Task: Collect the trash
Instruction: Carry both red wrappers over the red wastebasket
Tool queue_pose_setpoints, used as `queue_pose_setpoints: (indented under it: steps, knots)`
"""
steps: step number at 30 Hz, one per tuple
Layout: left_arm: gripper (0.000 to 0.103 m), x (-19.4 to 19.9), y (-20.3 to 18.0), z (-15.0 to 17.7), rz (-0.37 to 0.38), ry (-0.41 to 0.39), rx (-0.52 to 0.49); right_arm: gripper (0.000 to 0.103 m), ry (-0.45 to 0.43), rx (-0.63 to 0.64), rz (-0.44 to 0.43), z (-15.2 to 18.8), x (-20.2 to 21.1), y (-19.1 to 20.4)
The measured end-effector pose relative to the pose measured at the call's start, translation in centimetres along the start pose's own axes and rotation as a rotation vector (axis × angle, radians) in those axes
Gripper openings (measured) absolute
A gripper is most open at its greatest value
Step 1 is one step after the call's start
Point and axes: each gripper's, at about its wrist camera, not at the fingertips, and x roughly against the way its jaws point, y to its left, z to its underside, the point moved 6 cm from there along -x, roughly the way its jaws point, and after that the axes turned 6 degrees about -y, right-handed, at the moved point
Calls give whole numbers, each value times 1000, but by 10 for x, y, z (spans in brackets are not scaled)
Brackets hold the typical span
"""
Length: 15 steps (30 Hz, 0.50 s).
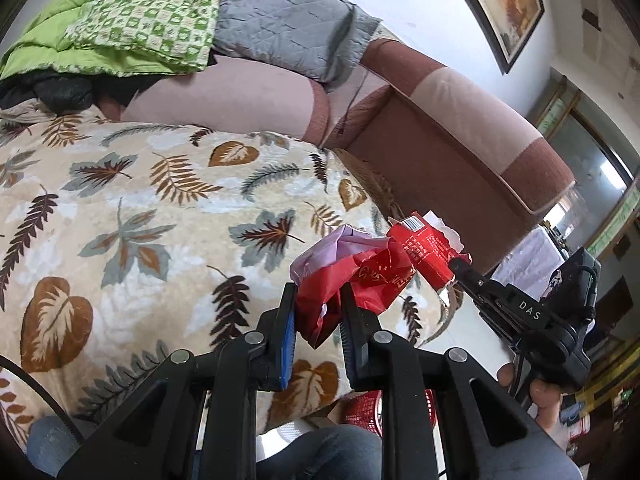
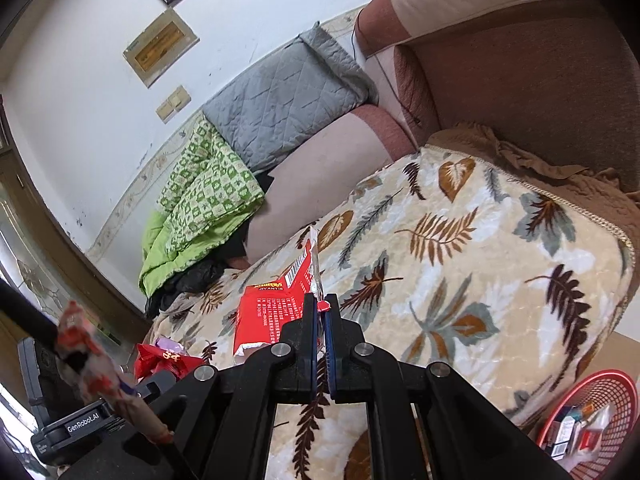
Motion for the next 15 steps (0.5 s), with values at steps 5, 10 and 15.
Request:
queue_pose_setpoints:
  steps: [5, 10, 15]
  knots:
    - [19, 4, -22, 6, 16, 6, -34, 4, -47, -14, 13, -3, 30, -11]
    - [19, 6, -41, 16, 36, 16, -65, 4, -97, -61, 40, -1, 64, -31]
    - [19, 4, -69, 30, 64, 33, -105, 4, -146, -107, 85, 2, 101, -57]
